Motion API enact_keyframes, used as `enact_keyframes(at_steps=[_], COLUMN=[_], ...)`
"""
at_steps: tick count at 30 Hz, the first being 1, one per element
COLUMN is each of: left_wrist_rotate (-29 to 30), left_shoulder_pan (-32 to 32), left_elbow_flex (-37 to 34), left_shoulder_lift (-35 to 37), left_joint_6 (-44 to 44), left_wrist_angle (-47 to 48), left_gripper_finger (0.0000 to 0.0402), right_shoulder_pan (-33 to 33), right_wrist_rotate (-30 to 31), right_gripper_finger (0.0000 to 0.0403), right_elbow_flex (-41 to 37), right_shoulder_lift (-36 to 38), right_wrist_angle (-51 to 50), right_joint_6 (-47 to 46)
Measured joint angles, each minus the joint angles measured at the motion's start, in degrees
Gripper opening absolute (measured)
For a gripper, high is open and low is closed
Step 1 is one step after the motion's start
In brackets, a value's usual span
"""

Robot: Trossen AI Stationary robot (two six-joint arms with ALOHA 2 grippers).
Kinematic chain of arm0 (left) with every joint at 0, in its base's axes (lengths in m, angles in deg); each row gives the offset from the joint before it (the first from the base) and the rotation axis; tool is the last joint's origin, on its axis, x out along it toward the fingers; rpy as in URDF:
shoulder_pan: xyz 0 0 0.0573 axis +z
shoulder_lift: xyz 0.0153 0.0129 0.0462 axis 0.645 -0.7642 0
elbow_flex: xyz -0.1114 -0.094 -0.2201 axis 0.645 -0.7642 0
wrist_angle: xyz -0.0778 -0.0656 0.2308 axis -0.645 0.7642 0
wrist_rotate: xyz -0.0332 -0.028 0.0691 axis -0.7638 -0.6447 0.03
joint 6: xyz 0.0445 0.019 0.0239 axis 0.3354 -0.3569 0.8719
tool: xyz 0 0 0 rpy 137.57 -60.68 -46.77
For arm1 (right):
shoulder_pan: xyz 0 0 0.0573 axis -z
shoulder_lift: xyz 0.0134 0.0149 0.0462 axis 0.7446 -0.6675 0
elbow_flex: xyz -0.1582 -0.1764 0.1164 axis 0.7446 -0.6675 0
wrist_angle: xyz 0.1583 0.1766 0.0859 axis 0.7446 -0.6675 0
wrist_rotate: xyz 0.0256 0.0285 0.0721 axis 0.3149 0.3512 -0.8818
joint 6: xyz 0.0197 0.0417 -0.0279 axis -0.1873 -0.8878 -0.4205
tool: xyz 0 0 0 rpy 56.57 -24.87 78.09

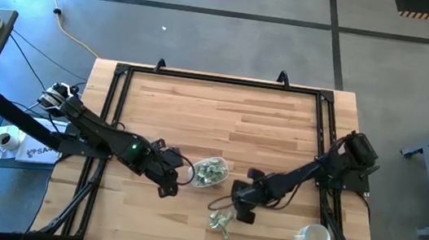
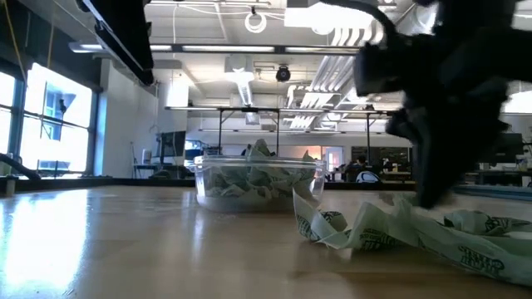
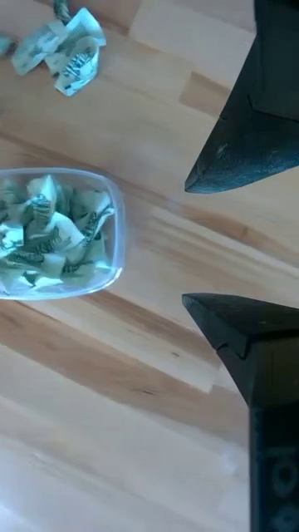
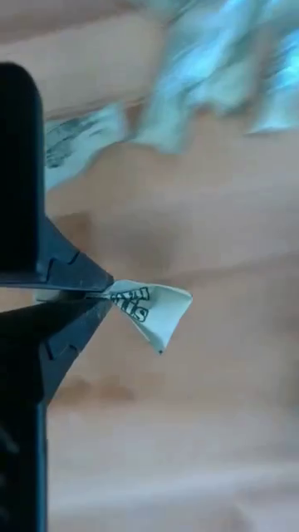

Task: Pick and place Stevia / Truvia into bins
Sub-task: Put the green stevia packet into the transparent bin

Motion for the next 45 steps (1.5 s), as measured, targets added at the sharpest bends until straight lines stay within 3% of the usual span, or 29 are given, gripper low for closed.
enact_keyframes(at_steps=[4,9,17,25,28,32,34,38,45], left_wrist_rotate=[-0.4,-0.6,-4.3,-8.4,-9.8,-11.0,-10.9,-12.3,-11.5], left_shoulder_pan=[-1.1,-2.6,-2.8,-2.9,-2.9,-2.8,-2.4,0.5,1.3], left_elbow_flex=[-2.8,-8.9,-19.0,-24.3,-24.7,-24.5,-22.5,-15.3,5.1], left_shoulder_lift=[0.6,1.7,1.8,1.6,0.1,-5.0,-8.8,-17.1,-28.6], left_joint_6=[-2.8,-8.4,-10.2,-10.1,-7.2,2.1,5.9,6.0,3.0], left_wrist_angle=[-1.8,-9.6,-35.3,-39.4,-46.1,-63.2,-68.2,-64.9,-40.6], left_gripper_finger=[0.0239,0.0239,0.0239,0.0239,0.0239,0.0239,0.0239,0.0239,0.0239], right_shoulder_pan=[3.3,9.5,16.1,15.3,13.0,7.1,3.9,-2.5,-11.1], right_wrist_rotate=[2.5,0.5,-6.9,-6.5,-0.3,8.1,9.3,14.3,23.8], right_gripper_finger=[0.0003,0.0004,0.0029,0.0148,0.0202,0.0256,0.027,0.0276,0.0271], right_elbow_flex=[4.0,8.8,12.0,12.0,11.9,12.0,11.9,11.9,11.9], right_shoulder_lift=[2.9,2.8,-2.2,-1.3,2.1,7.2,8.7,9.6,9.6], right_wrist_angle=[-1.1,1.9,7.8,4.5,-2.8,-14.6,-20.2,-28.6,-33.1], right_joint_6=[6.4,13.3,16.6,16.0,15.4,12.9,9.4,-0.2,-18.3])
